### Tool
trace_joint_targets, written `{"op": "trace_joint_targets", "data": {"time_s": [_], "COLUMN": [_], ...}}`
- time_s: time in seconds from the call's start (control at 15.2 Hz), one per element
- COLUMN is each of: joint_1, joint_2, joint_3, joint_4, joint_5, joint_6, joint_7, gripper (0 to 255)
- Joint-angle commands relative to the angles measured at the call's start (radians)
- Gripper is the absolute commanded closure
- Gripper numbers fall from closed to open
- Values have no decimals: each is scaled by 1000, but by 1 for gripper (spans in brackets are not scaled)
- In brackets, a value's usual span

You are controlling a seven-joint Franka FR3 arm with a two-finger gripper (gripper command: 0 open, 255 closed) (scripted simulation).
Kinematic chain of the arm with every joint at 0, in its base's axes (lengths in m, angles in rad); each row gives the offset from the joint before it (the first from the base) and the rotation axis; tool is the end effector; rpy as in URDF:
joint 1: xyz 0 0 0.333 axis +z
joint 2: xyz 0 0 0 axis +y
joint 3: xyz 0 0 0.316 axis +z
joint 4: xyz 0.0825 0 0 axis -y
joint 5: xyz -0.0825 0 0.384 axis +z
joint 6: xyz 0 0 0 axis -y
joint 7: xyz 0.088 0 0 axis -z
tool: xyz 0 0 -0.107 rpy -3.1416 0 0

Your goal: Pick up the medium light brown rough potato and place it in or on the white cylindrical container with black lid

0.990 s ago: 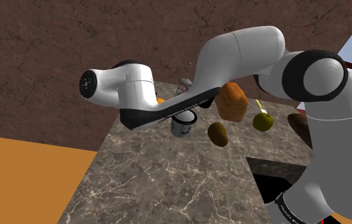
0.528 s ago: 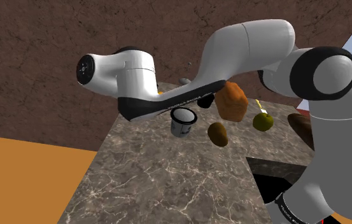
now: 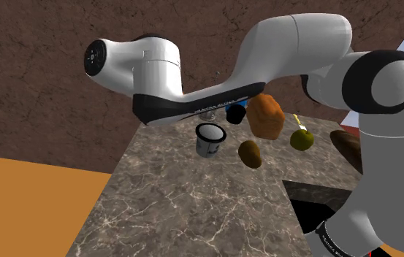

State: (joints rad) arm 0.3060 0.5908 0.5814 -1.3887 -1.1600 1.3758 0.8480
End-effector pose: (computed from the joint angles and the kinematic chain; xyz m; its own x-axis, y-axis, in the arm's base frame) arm 0.5629 0.3785 0.4150 0.9408 0.2330 0.2464 -0.0526 -0.6174 0.7849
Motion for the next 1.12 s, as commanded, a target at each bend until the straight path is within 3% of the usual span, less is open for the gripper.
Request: {"op": "trace_joint_targets", "data": {"time_s": [0.0,0.2,0.66,1.06], "joint_1": [0,3,-147,-206], "joint_2": [-9,-17,-342,-613], "joint_3": [1,2,66,73], "joint_4": [12,31,-398,-676], "joint_5": [1,2,152,282], "joint_6": [-10,-24,102,220], "joint_7": [-17,-38,41,27], "gripper": [255,255,255,255]}}
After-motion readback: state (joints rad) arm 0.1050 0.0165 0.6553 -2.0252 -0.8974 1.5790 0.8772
